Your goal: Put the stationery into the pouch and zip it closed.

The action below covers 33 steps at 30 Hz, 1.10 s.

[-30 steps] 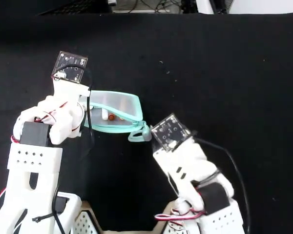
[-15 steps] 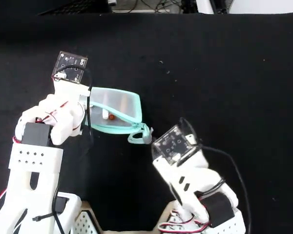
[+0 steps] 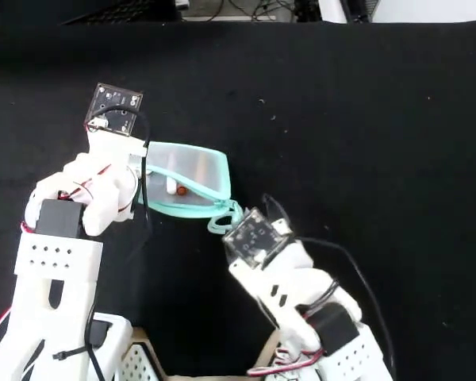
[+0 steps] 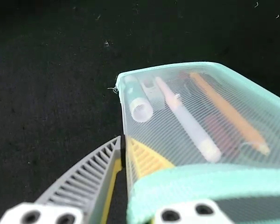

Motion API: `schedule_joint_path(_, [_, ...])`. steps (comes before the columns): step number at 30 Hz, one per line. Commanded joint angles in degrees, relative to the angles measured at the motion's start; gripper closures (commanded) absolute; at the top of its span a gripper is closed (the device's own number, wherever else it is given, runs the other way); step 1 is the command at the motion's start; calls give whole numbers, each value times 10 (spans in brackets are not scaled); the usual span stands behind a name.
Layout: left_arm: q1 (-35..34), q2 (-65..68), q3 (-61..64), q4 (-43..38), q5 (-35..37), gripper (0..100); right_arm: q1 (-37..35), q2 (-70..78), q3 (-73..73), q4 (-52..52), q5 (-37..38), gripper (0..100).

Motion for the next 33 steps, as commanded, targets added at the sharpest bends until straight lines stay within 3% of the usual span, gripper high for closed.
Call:
schedule_joint_path(1, [6,13,17,-10,-2,970,33,-46,-8,-33,-3,698])
schedule_joint_path(3, [6,13,18,-10,-2,970,40,-46,-26,-20,-3,775])
schedule_joint_path(6, [6,13,18,-10,-3,970,39,-46,-47,-4,-1,975])
schedule_joint_path(7, [6,13,18,-10,-3,970,40,-46,-49,-3,-2,989])
schedule_joint_path(29, [5,13,18,-10,-4,970,41,-46,-90,-1,0,986])
schedule_joint_path(33, [5,13,18,-10,-4,970,68,-45,-100,0,-3,986])
